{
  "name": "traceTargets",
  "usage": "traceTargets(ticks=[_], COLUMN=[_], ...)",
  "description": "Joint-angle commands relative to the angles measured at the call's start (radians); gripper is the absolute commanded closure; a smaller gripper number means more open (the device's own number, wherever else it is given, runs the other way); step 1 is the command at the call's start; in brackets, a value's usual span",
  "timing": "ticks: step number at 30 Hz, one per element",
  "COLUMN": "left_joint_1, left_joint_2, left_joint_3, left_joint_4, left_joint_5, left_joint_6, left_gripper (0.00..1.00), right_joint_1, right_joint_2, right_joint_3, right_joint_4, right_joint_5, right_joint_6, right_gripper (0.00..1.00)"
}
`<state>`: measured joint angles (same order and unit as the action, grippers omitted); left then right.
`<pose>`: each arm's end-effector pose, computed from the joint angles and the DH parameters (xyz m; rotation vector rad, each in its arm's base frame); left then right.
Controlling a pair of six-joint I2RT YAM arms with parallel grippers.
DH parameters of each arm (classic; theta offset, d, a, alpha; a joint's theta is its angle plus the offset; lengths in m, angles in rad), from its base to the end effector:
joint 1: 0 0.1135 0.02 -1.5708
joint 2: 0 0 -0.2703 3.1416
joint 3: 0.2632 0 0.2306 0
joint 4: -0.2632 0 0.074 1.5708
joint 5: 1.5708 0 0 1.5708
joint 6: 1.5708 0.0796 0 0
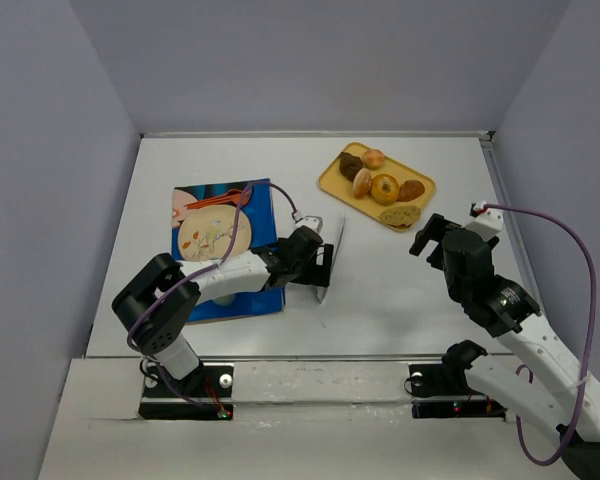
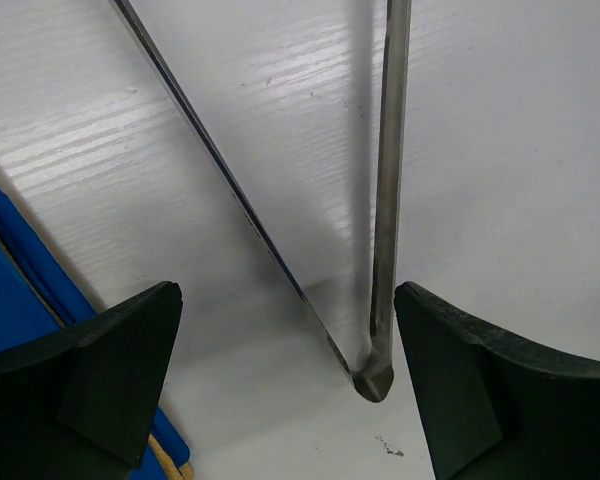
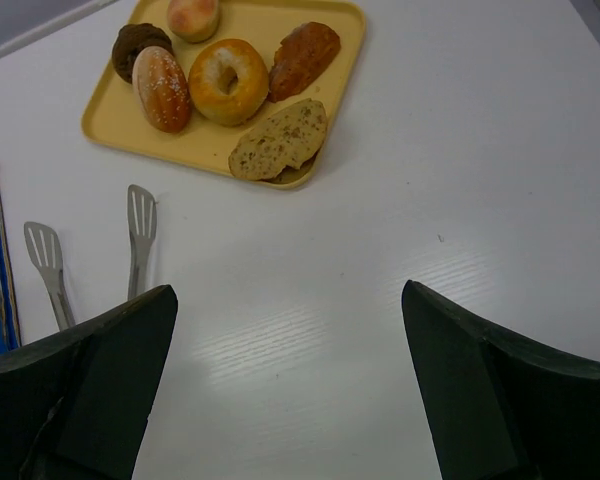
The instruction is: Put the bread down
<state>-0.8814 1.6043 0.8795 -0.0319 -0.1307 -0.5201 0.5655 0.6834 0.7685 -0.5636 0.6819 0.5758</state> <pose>0.2285 -0.2609 0.1760 0.3622 2.3576 -0.5436 0.1516 0.0368 0.3004 0.4181 1.8911 0.0563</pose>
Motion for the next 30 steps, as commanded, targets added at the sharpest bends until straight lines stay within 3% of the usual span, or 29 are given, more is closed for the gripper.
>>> traceTargets(ticks=[1,10,22,30], left_joint_1=[-0.01,-0.028,-0.045,-0.045], left_joint_2=[0.002,0.06,0.137,0.216], left_joint_3=[0.041,0.09,0.16,0.252], left_joint_4=[0.026,-0.025,-0.045,-0.108], left_joint_5=[0.002,-0.09,-0.109,-0.21], left_joint_6=[0.017,0.008,0.019,0.002], left_gripper=[0.01,0.01,0.01,0.01], right_joint_1=[0.004,0.004,0.004,0.004], right_joint_2=[-0.01,-0.008,0.004,-0.005], right_joint_3=[-0.001,-0.005,-0.008,-0.012], right_joint_4=[0.024,0.022,0.024,0.025], right_joint_5=[0.031,0.033,0.039,0.038], right_joint_6=[0.009,0.01,0.012,0.012], right_gripper=[0.0,0.0,0.0,0.0])
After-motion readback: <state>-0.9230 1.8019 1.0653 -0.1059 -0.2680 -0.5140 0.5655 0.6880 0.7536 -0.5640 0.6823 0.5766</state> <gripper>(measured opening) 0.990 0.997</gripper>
